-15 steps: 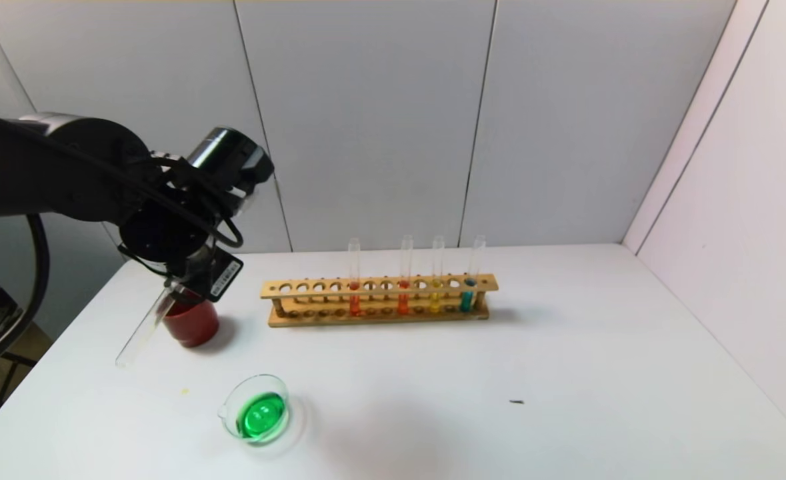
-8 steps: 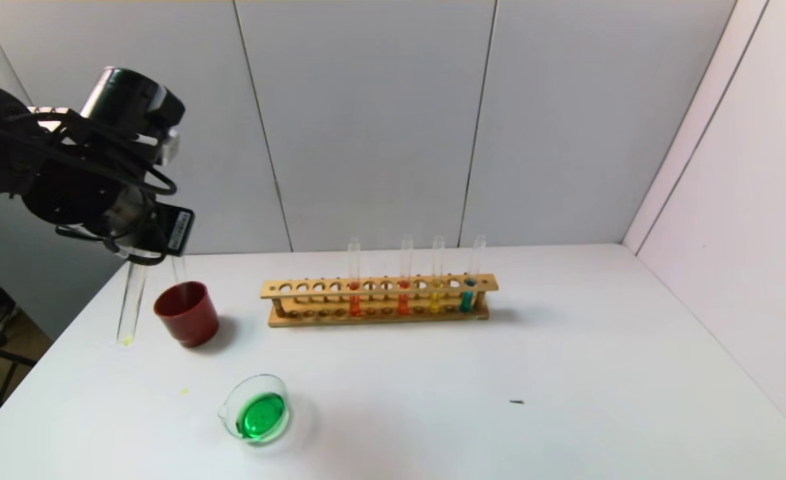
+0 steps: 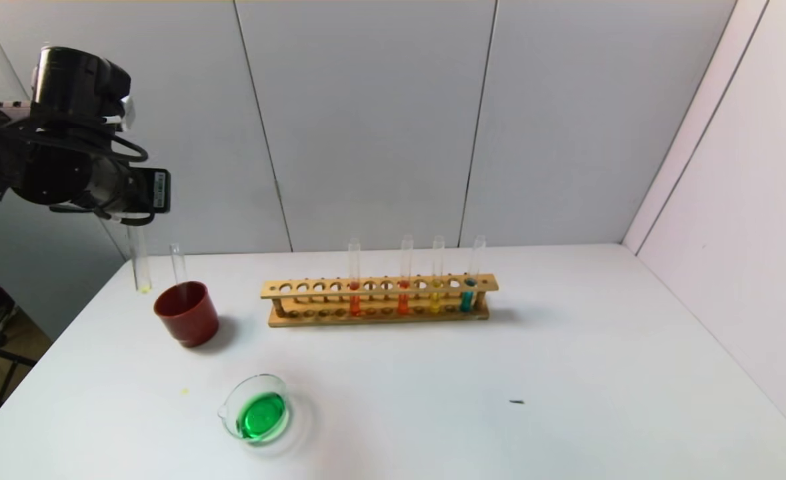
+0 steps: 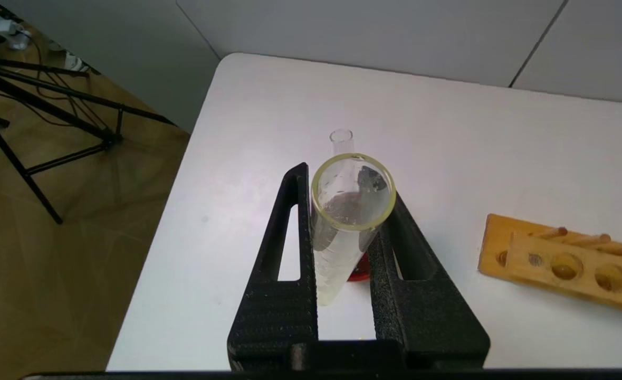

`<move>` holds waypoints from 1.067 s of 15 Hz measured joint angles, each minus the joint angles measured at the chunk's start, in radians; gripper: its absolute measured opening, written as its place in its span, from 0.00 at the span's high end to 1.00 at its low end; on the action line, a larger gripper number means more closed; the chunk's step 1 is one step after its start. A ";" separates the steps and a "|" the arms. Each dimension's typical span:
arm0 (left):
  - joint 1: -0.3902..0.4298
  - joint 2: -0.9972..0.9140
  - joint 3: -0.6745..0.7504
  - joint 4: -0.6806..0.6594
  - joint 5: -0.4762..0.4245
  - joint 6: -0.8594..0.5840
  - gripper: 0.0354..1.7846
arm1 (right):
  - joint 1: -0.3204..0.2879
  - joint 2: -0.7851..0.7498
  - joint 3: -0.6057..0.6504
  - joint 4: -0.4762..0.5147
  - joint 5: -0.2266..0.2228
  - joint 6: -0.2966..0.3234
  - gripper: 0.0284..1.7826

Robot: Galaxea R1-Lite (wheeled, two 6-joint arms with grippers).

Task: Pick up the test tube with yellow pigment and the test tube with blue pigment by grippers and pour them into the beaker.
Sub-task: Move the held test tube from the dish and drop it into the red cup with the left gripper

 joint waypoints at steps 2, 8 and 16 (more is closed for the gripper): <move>0.015 0.039 0.015 -0.055 0.000 -0.047 0.83 | 0.000 0.000 0.000 0.000 0.000 0.000 0.02; 0.023 0.146 0.125 -0.311 -0.002 -0.044 0.83 | 0.000 0.000 0.000 0.000 0.000 0.000 0.02; 0.013 0.210 0.224 -0.441 0.003 -0.043 0.83 | 0.001 0.000 0.000 0.000 0.000 0.000 0.02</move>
